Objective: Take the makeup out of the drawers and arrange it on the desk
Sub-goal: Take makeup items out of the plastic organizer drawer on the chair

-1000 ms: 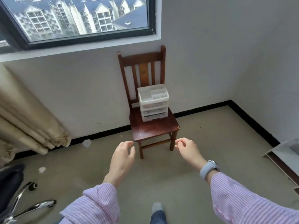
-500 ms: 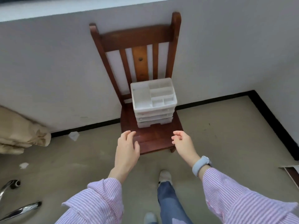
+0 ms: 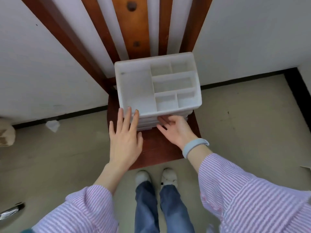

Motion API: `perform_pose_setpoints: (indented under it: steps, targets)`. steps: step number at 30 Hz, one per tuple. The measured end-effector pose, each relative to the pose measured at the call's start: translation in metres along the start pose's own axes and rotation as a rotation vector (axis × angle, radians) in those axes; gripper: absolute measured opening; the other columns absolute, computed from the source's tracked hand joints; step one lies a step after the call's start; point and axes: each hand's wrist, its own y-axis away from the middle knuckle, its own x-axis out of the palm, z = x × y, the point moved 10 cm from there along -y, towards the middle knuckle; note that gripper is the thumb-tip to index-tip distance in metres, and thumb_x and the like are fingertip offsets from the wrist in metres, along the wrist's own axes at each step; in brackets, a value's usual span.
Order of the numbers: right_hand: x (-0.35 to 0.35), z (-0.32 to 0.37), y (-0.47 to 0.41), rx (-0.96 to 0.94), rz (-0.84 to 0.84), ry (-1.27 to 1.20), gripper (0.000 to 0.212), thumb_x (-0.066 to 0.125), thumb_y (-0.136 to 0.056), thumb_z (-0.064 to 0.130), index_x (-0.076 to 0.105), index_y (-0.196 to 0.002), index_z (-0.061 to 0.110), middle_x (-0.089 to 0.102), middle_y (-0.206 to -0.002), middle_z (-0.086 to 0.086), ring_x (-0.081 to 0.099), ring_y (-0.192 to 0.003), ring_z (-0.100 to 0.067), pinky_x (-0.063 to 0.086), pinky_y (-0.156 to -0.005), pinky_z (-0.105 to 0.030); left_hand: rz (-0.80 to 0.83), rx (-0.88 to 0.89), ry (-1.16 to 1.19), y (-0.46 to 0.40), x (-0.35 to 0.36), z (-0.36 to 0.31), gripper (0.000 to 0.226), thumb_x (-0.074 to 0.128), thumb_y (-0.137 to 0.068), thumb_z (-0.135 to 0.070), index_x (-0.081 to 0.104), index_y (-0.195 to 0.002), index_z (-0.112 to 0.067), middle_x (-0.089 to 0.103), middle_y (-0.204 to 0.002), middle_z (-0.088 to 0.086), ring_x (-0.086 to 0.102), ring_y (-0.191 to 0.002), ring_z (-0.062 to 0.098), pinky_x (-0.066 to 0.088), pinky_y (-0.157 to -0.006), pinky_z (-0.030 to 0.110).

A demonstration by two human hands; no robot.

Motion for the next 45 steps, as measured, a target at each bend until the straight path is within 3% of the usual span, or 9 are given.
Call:
perform_pose_setpoints:
  steps: [11, 16, 19, 21, 25, 29, 34, 39, 45]
  targets:
    - [-0.039, -0.040, 0.020, 0.004, -0.096, -0.016, 0.027, 0.028, -0.091, -0.003, 0.052, -0.087, 0.008, 0.059, -0.099, -0.012, 0.054, -0.105, -0.029, 0.042, -0.091, -0.041, 0.017, -0.006, 0.196, 0.000, -0.002, 0.007, 0.057, 0.021, -0.091, -0.036, 0.028, -0.144, -0.015, 0.016, -0.154, 0.005, -0.006, -0.140, 0.014, 0.012, -0.110, 0.054]
    - [-0.060, -0.048, 0.044, 0.002, -0.130, 0.110, 0.027, 0.030, -0.094, 0.000, 0.051, -0.109, 0.006, 0.060, -0.108, -0.012, 0.056, -0.101, -0.027, 0.044, -0.090, -0.040, -0.179, 0.111, 0.204, 0.025, -0.023, -0.002, 0.037, 0.044, -0.086, -0.024, 0.057, -0.115, -0.006, 0.051, -0.130, 0.017, 0.035, -0.129, 0.028, 0.031, -0.101, 0.045]
    - [-0.067, -0.035, 0.055, -0.069, -0.214, 0.498, 0.027, 0.032, -0.096, 0.003, 0.052, -0.114, 0.004, 0.064, -0.096, -0.009, 0.060, -0.092, -0.022, 0.049, -0.082, -0.030, -0.113, 0.241, 0.076, 0.037, -0.007, -0.018, 0.034, 0.050, -0.082, -0.031, 0.062, -0.107, -0.010, 0.063, -0.109, 0.006, 0.051, -0.107, 0.023, 0.031, -0.086, 0.038]
    - [-0.065, -0.007, 0.064, -0.299, -0.285, 0.805, 0.025, 0.034, -0.094, 0.000, 0.057, -0.104, 0.005, 0.063, -0.082, -0.002, 0.059, -0.080, -0.018, 0.047, -0.071, -0.021, -0.063, 0.275, -0.014, 0.036, 0.010, -0.021, 0.031, 0.062, -0.078, -0.030, 0.064, -0.104, -0.013, 0.066, -0.096, 0.001, 0.059, -0.092, 0.022, 0.029, -0.080, 0.037]
    - [-0.019, 0.030, 0.089, -0.940, -0.234, 1.553, 0.025, 0.042, -0.087, 0.007, 0.062, -0.101, 0.008, 0.062, -0.092, 0.001, 0.051, -0.090, -0.016, 0.041, -0.081, -0.026, -0.137, 0.238, -0.038, 0.028, 0.012, -0.018, 0.020, 0.070, -0.067, 0.001, 0.070, -0.080, -0.015, 0.060, -0.062, -0.002, 0.055, -0.059, 0.022, 0.027, -0.072, 0.034]
    - [-0.003, 0.012, 0.092, -1.165, -0.118, 2.081, 0.031, 0.040, -0.081, 0.019, 0.067, -0.096, 0.013, 0.065, -0.090, 0.001, 0.047, -0.087, -0.018, 0.036, -0.075, -0.031, -0.139, 0.239, -0.019, 0.040, 0.006, -0.023, 0.026, 0.061, -0.064, 0.004, 0.070, -0.079, -0.015, 0.055, -0.058, -0.003, 0.051, -0.055, 0.021, 0.028, -0.073, 0.033]
    - [-0.017, -0.003, 0.096, -1.122, -0.086, 2.167, 0.030, 0.039, -0.083, 0.019, 0.067, -0.091, 0.014, 0.064, -0.084, 0.001, 0.056, -0.080, -0.020, 0.030, -0.071, -0.029, -0.040, 0.215, -0.018, 0.059, 0.020, -0.021, 0.034, 0.074, -0.056, 0.007, 0.072, -0.080, -0.016, 0.058, -0.060, -0.005, 0.053, -0.057, 0.020, 0.028, -0.075, 0.033]
    - [-0.008, 0.017, 0.080, -1.079, -0.209, 2.080, 0.029, 0.055, -0.081, 0.009, 0.061, -0.109, 0.004, 0.062, -0.106, -0.011, 0.057, -0.100, -0.028, 0.046, -0.086, -0.038, -0.011, 0.190, -0.027, 0.058, 0.026, -0.020, 0.029, 0.076, -0.057, 0.004, 0.071, -0.077, -0.017, 0.059, -0.060, -0.005, 0.054, -0.057, 0.019, 0.027, -0.074, 0.034]
    - [0.000, 0.031, 0.033, -0.795, -0.351, 2.270, 0.038, 0.064, -0.079, 0.019, 0.054, -0.112, 0.002, 0.060, -0.101, -0.015, 0.054, -0.095, -0.032, 0.044, -0.075, -0.040, -0.001, 0.188, -0.065, 0.058, 0.028, -0.020, 0.026, 0.075, -0.058, 0.003, 0.071, -0.075, -0.017, 0.059, -0.059, -0.004, 0.053, -0.056, 0.021, 0.027, -0.074, 0.033]
